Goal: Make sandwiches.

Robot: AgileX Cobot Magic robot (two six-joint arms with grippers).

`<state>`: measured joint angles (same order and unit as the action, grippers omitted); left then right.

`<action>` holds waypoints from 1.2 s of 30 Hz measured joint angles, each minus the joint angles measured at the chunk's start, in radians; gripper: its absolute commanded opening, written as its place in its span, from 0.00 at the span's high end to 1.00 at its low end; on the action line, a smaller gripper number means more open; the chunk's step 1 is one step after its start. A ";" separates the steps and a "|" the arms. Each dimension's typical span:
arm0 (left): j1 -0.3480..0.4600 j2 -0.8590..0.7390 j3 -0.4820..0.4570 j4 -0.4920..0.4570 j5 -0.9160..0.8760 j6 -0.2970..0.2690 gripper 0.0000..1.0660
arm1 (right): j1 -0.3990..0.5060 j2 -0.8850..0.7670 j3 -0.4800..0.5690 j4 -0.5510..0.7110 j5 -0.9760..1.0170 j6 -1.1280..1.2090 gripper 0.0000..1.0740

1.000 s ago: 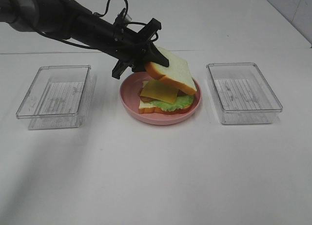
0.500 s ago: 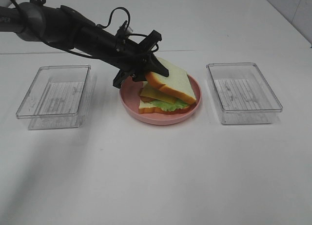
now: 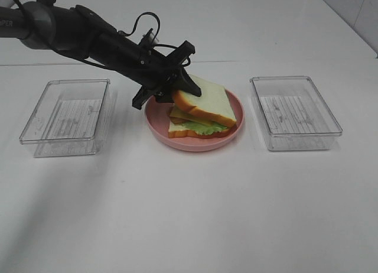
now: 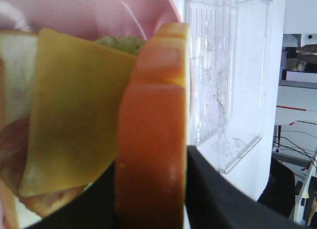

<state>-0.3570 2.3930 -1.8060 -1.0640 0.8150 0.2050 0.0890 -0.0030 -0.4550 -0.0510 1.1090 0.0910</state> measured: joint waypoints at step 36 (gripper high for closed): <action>-0.002 -0.029 -0.493 0.827 0.393 -0.364 0.17 | 0.000 0.000 0.000 0.000 0.000 0.000 0.11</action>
<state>-0.3590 2.3640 -2.2990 -0.2370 1.2080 -0.1590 0.0890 -0.0030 -0.4550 -0.0510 1.1090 0.0910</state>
